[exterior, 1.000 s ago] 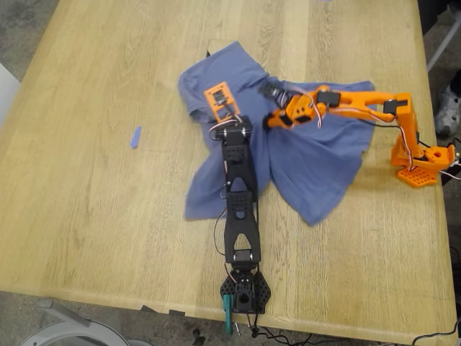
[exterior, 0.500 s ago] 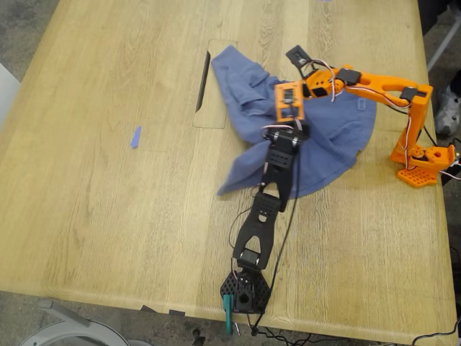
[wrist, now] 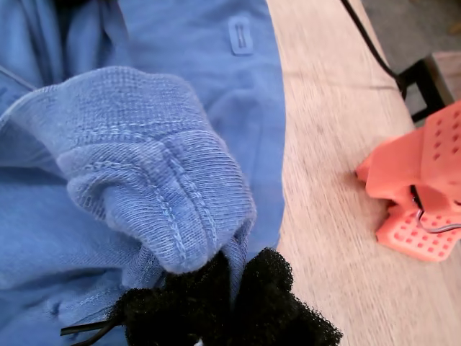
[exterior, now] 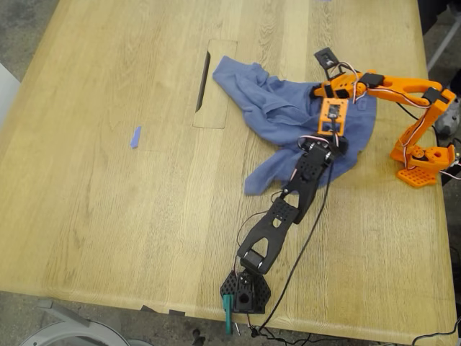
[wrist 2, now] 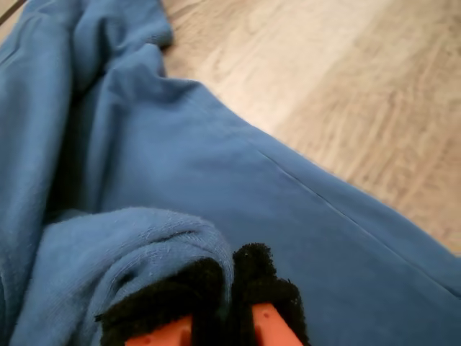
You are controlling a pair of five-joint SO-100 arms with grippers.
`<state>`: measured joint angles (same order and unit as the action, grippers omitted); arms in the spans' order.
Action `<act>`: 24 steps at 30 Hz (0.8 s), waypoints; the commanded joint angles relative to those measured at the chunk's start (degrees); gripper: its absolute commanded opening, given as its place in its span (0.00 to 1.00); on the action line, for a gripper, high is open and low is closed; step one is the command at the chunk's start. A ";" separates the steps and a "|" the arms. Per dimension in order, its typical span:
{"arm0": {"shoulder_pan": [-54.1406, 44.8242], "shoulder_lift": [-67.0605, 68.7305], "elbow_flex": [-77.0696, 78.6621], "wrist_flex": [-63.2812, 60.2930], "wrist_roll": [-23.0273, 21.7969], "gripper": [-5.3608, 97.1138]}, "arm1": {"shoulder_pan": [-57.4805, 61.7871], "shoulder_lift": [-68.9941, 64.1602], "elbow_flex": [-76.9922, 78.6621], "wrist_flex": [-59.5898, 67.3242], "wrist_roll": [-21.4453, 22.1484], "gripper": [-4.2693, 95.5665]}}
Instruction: Fold a T-shirt
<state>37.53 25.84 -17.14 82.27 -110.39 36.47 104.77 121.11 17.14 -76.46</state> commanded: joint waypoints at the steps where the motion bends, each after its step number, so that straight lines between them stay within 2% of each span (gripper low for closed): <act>1: 2.20 0.79 -2.11 -3.43 0.35 0.05 | 3.52 5.54 2.11 -1.85 0.35 0.04; 11: 4.31 -5.62 -2.02 -1.76 0.97 0.05 | 7.65 13.18 13.10 -4.57 0.88 0.04; 18: 1.05 -10.72 -1.93 -0.53 1.49 0.07 | 7.91 16.44 15.38 -3.87 0.97 0.04; 22: -1.23 -11.78 -1.93 -1.14 2.02 0.14 | 7.82 17.31 15.21 -3.08 0.97 0.04; 24: -2.02 -11.78 -1.93 -1.49 4.04 0.23 | 7.73 17.67 15.03 -2.46 0.97 0.04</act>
<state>37.18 12.13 -17.14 81.56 -108.19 42.80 118.83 136.76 14.41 -75.76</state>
